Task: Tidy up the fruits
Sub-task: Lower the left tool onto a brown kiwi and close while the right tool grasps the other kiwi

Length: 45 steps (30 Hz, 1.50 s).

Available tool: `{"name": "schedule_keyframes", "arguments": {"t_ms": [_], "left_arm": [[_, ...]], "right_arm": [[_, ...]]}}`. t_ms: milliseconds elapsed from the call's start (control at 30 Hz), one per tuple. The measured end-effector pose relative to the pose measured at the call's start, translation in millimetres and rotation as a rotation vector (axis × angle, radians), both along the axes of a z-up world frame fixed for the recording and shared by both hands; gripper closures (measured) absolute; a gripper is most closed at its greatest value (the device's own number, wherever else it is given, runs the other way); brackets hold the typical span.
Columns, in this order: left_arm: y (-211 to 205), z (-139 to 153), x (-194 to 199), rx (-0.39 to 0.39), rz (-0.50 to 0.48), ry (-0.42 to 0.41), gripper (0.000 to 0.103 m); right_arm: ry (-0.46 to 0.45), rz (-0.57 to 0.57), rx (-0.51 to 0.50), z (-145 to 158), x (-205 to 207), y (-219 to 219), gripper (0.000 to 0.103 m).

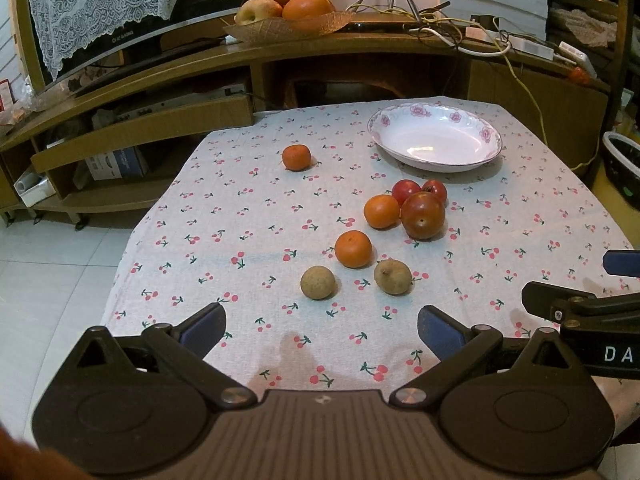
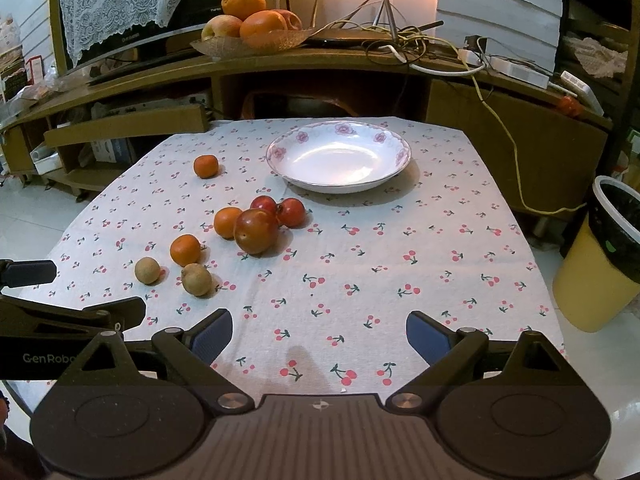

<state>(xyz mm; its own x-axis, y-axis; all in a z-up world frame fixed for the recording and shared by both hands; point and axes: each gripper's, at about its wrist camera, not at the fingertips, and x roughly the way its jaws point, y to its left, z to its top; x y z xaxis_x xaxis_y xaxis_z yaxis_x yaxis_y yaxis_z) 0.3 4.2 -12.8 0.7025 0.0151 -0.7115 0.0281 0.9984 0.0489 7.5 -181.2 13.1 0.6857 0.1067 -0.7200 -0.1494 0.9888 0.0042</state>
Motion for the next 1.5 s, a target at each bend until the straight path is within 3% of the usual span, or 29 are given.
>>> {"name": "schedule_keyframes", "arguments": {"t_ms": [967,1233,1500], "left_arm": [[7,0,1,0.018,0.011,-0.009,0.000],[25,-1,8,0.012,0.012,-0.022,0.000],[31,-11,21,0.134,-0.025,-0.012,0.000]], "right_arm": [[0.024,0.053,0.029,0,5,7,0.018],[0.028,0.168,0.035,1,22,22,0.024],[0.091,0.340,0.058,-9,48,45,0.040]]}}
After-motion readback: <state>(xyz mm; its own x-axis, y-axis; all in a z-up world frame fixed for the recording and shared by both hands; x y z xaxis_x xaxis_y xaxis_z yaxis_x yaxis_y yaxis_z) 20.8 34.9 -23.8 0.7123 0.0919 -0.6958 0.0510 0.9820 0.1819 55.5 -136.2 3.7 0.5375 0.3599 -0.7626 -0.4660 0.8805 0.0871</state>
